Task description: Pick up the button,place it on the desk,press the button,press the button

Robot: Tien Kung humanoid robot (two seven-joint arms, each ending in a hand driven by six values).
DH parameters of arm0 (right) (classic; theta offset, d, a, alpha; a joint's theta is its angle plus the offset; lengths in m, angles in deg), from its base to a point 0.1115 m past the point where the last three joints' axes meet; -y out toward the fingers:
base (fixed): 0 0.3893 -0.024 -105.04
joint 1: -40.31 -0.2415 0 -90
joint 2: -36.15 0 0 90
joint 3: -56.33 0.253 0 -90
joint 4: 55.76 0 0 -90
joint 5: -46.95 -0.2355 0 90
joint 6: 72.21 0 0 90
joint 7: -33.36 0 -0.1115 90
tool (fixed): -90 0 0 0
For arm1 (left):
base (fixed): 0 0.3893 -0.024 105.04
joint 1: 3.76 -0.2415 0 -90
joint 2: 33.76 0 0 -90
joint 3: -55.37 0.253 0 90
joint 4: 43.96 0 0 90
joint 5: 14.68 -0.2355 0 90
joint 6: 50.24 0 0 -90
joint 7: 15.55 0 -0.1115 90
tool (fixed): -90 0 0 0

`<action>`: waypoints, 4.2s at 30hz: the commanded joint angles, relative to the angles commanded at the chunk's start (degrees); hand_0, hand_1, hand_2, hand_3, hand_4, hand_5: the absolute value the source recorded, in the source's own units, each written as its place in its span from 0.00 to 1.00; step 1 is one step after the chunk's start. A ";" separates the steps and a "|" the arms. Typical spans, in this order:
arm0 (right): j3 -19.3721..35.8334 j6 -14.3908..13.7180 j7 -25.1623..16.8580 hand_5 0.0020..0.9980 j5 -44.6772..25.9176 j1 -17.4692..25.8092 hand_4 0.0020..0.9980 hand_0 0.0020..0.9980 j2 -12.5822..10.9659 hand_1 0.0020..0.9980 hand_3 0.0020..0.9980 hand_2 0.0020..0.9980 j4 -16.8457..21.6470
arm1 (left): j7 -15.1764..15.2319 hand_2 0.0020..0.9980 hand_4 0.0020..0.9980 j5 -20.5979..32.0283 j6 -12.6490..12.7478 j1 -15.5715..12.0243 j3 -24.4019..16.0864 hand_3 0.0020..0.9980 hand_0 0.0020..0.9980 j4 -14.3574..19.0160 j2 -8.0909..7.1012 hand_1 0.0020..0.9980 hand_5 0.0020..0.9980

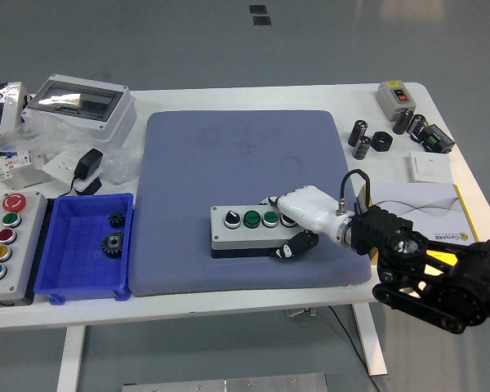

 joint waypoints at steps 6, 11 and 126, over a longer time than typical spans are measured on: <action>0.49 1.33 0.59 0.00 -0.36 0.05 0.41 0.78 -0.74 0.76 0.83 0.79 1.09 | -0.07 0.62 0.65 0.14 -0.01 -0.03 0.10 0.59 0.64 0.00 0.00 0.57 0.20; 0.83 2.72 0.99 0.00 -1.11 0.00 0.52 0.84 -1.46 0.84 0.92 0.87 1.99 | -0.13 0.62 0.65 -0.07 -0.08 0.02 0.01 0.59 0.64 0.00 -0.04 0.57 0.20; -5.87 37.74 26.69 0.05 -54.06 -28.41 0.19 0.02 -7.37 0.12 0.99 0.27 12.41 | -2.41 0.62 0.63 -0.75 -3.07 -0.51 0.09 0.59 0.65 0.00 -0.94 0.57 0.16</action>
